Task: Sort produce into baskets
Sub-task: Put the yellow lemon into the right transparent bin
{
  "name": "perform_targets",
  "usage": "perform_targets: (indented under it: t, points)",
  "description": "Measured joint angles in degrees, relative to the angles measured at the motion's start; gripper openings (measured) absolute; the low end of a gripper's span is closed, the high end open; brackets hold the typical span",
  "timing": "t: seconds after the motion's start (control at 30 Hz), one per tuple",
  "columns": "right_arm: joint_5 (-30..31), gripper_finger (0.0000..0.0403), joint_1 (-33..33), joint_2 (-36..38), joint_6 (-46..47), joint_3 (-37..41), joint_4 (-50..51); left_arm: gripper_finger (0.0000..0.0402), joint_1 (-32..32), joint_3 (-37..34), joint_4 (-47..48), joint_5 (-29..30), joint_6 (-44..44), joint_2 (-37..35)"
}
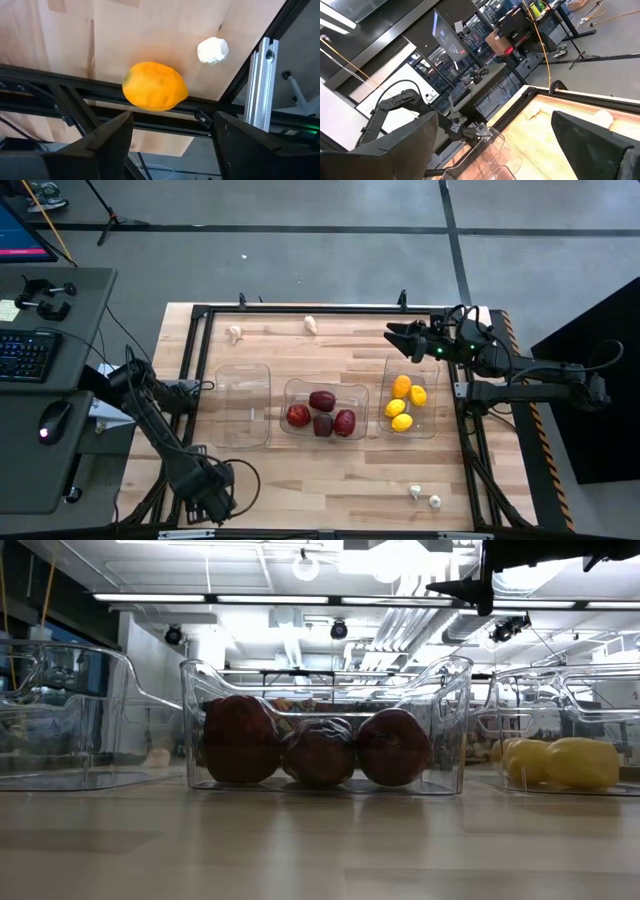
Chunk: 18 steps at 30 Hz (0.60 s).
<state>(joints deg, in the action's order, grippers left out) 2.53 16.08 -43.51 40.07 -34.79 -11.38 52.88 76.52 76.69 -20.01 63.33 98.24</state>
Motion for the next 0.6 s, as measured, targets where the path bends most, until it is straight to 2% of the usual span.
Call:
perform_targets:
  t: [0.2,0.33,0.6]
  points:
    - [-0.2,0.0379,0.0,0.0,0.1,0.0,0.1,0.0274,0.4,-3.2,-1.7,-2.6,-3.4,0.0]
    - [-0.2,0.0379,0.0,0.0,1.4,0.0,1.1,0.0305,0.5,-6.2,-2.5,-5.0,-5.8,0.0]
    - [-0.6,0.0379,0.0,0.0,1.5,0.0,2.8,0.0368,1.1,-7.3,-7.2,-4.9,-9.9,0.0]
